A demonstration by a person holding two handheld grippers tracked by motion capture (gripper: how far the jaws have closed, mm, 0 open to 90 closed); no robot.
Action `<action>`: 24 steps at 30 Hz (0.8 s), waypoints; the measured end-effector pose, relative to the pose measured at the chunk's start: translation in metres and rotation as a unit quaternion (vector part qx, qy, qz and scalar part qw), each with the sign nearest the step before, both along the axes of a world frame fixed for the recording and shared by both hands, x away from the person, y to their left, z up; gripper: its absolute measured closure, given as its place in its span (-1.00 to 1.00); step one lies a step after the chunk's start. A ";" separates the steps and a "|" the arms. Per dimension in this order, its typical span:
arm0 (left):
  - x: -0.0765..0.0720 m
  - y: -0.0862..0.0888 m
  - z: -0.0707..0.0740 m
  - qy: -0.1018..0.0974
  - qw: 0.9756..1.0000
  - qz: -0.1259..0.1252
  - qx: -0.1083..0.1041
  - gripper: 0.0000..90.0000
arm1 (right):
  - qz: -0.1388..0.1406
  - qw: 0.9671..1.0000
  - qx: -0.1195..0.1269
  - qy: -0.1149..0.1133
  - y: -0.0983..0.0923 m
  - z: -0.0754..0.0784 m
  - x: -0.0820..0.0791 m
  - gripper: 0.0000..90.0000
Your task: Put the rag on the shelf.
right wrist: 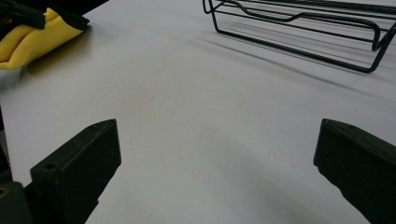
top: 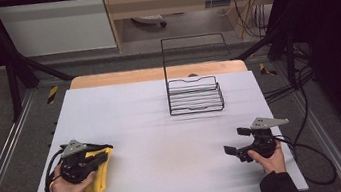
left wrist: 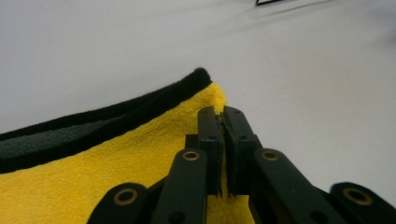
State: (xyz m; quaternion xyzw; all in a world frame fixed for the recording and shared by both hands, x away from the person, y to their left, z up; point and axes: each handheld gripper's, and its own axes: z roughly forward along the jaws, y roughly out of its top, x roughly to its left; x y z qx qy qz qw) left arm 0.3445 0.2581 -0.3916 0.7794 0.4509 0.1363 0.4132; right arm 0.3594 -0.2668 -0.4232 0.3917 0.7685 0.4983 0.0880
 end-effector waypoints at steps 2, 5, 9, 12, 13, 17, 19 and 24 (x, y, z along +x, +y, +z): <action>0.000 -0.007 0.001 -0.001 1.000 -0.005 0.002 0.91 | 0.000 1.000 -0.001 0.000 0.000 0.000 0.000 -0.97; 0.000 -0.028 0.001 -0.005 1.000 -0.019 0.016 0.91 | 0.000 1.000 -0.001 -0.001 0.000 0.000 0.000 -0.97; 0.005 -0.052 0.000 -0.006 0.999 -0.028 0.023 0.91 | 0.000 1.000 -0.001 -0.002 0.000 0.000 0.000 -0.97; 0.010 -0.069 0.000 -0.003 0.999 -0.034 0.018 0.91 | -0.001 1.000 -0.001 -0.004 0.000 0.000 0.001 -0.97; 0.013 -0.081 -0.002 0.000 0.999 -0.034 0.017 0.90 | -0.001 1.000 -0.001 -0.003 0.000 0.000 0.001 -0.97; 0.016 -0.100 -0.006 0.002 0.999 -0.041 0.021 0.90 | -0.001 1.000 -0.001 -0.003 0.001 0.000 0.001 -0.96; 0.017 -0.113 -0.010 0.001 0.999 -0.046 0.027 0.90 | 0.000 1.000 0.000 -0.004 0.001 0.000 0.001 -0.96; 0.023 -0.137 -0.022 0.002 0.997 -0.063 0.046 0.89 | 0.000 1.000 -0.002 -0.004 0.001 -0.001 0.000 -0.96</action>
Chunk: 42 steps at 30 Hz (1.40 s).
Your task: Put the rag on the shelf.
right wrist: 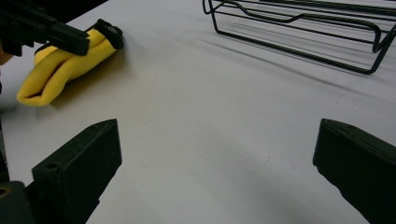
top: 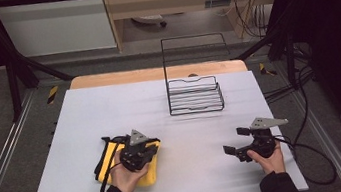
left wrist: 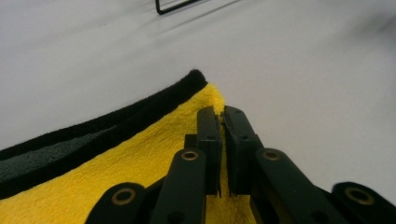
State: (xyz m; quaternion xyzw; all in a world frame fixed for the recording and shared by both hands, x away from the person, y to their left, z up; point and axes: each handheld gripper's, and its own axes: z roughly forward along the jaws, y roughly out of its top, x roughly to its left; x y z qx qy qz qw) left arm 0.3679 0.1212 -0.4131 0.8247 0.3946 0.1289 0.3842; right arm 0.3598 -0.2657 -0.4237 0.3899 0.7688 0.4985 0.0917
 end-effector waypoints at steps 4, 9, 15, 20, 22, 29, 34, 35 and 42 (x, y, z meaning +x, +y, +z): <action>0.004 -0.007 -0.011 0.005 1.000 -0.008 0.013 0.88 | -0.001 1.000 0.000 -0.001 0.000 0.000 0.000 -0.96; 0.008 -0.001 -0.011 0.020 0.999 -0.030 -0.011 0.63 | -0.002 1.000 -0.005 -0.001 0.002 0.000 0.000 -0.96; 0.005 0.022 0.008 -0.018 0.998 -0.051 -0.006 -0.01 | -0.002 1.000 -0.004 -0.002 0.009 0.002 -0.001 -0.96; 0.002 0.063 0.017 -0.025 0.999 -0.043 -0.007 -0.21 | -0.005 1.000 -0.009 0.001 0.018 0.004 -0.002 -0.96; 0.000 0.081 0.017 -0.028 0.999 -0.033 -0.006 -0.32 | -0.007 1.000 -0.019 0.004 0.028 0.006 -0.002 -0.96; -0.012 0.130 0.008 -0.009 1.000 -0.018 0.015 -0.36 | 0.001 1.000 -0.027 -0.002 0.056 0.011 -0.005 -0.90; -0.019 0.151 0.000 0.002 1.000 0.001 0.021 -0.10 | 0.009 0.999 -0.046 -0.003 0.089 0.012 -0.011 -0.84; -0.020 0.156 -0.002 0.007 1.000 0.008 0.020 0.01 | 0.022 0.998 -0.055 -0.004 0.107 0.012 -0.015 -0.84; -0.030 0.173 -0.012 0.022 0.999 0.018 0.030 0.34 | 0.052 0.997 -0.062 0.013 0.158 0.006 -0.028 -0.75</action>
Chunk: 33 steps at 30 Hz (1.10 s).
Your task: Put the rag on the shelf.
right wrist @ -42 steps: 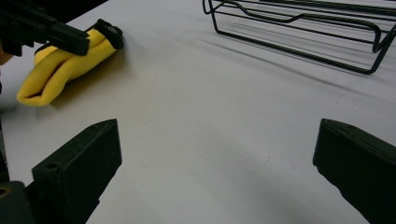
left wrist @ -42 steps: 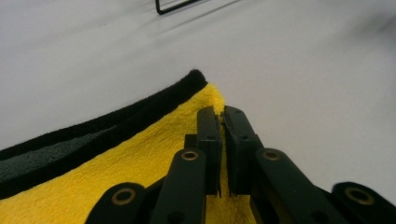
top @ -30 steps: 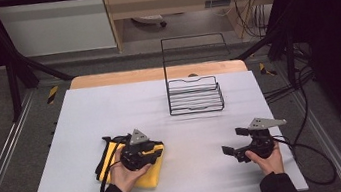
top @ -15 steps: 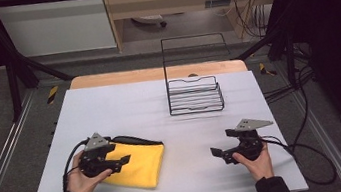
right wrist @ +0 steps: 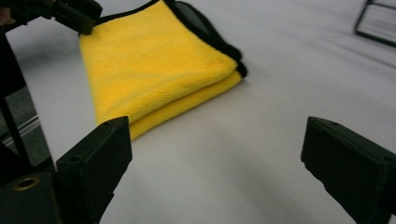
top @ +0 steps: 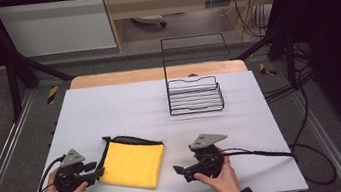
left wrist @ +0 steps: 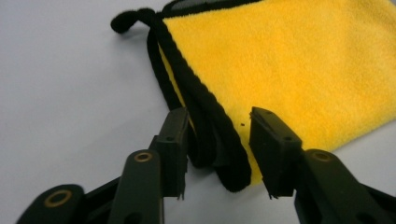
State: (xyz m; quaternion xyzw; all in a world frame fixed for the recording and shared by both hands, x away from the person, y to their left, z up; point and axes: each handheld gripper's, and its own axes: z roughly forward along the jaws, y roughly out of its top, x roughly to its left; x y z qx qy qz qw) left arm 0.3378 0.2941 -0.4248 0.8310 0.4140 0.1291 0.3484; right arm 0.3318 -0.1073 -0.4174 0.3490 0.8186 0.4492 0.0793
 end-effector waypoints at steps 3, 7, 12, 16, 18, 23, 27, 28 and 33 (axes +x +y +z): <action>0.001 0.001 -0.003 0.011 1.000 0.001 -0.003 0.51 | 0.016 1.000 0.002 0.009 0.023 -0.004 -0.005 -0.65; 0.001 -0.001 -0.006 0.015 1.000 0.003 0.002 0.61 | 0.019 1.000 0.014 0.008 0.038 -0.005 -0.009 -0.45; 0.003 -0.001 -0.008 0.026 1.000 0.007 -0.001 0.74 | 0.019 1.000 0.001 0.023 0.060 -0.015 -0.013 -0.22; 0.003 -0.002 -0.008 0.024 1.000 0.009 0.003 0.79 | 0.022 0.999 -0.012 0.030 0.070 -0.026 -0.017 0.02; 0.003 -0.003 -0.008 0.023 1.000 0.011 0.005 0.79 | 0.023 0.999 -0.014 0.028 0.074 -0.028 -0.019 0.15; 0.003 -0.002 -0.009 0.025 1.000 0.016 -0.003 0.80 | 0.020 0.999 -0.013 0.045 0.079 -0.033 -0.021 0.44; 0.002 -0.003 -0.009 0.024 1.000 0.017 -0.003 0.81 | 0.016 0.999 -0.016 0.050 0.080 -0.036 -0.023 0.44; 0.002 -0.003 -0.008 0.024 1.000 0.018 -0.003 0.81 | 0.016 0.999 -0.016 0.048 0.079 -0.036 -0.023 0.47; 0.000 -0.003 -0.007 0.019 1.000 0.016 -0.002 0.81 | 0.019 0.998 -0.008 0.051 0.080 -0.038 -0.026 0.82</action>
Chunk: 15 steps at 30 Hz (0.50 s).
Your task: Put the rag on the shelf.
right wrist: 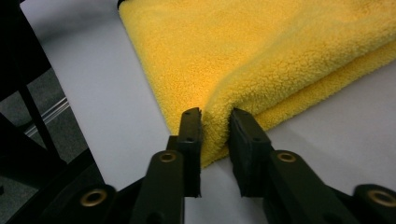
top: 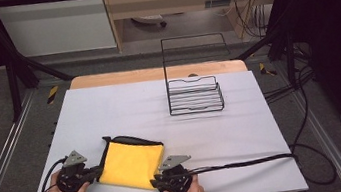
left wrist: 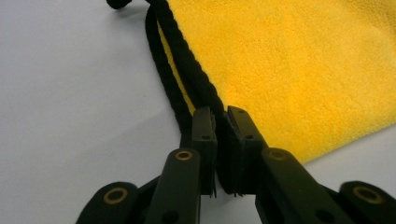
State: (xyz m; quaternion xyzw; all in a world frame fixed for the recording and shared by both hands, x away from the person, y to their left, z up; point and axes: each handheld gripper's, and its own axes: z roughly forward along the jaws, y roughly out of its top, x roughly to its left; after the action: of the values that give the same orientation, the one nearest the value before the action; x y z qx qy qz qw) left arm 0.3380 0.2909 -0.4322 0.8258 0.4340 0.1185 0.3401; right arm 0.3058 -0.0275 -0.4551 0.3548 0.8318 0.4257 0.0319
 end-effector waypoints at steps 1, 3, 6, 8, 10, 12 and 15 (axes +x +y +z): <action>0.000 0.000 0.000 -0.003 1.000 -0.002 0.001 0.81 | 0.002 1.000 0.002 0.003 0.000 0.000 0.000 0.88; -0.001 0.000 0.001 -0.006 1.000 -0.003 0.001 0.79 | 0.005 1.000 0.003 0.008 -0.001 0.002 0.002 0.94; -0.003 0.001 0.004 -0.020 1.000 -0.003 -0.005 0.57 | 0.009 1.000 -0.005 0.006 -0.004 0.008 0.004 0.96; -0.004 0.003 0.007 -0.031 0.999 -0.001 -0.014 0.41 | 0.009 1.000 -0.014 0.002 -0.009 0.015 0.006 0.96; -0.005 0.005 0.010 -0.045 0.998 0.003 -0.031 0.24 | 0.008 1.000 -0.022 0.002 -0.016 0.022 0.009 0.96; -0.006 0.007 0.012 -0.051 0.998 0.005 -0.046 0.18 | 0.008 1.000 -0.024 0.004 -0.019 0.024 0.010 0.96; -0.005 0.006 0.012 -0.058 0.997 0.006 -0.051 0.02 | -0.004 0.999 -0.034 0.005 -0.037 0.031 0.016 0.96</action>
State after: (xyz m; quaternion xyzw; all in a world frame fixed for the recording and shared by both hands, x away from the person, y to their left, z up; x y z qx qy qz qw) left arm 0.3326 0.2974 -0.4198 0.7965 0.4242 0.1459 0.4054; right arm 0.3217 -0.0647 -0.4244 0.3591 0.8444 0.3954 0.0419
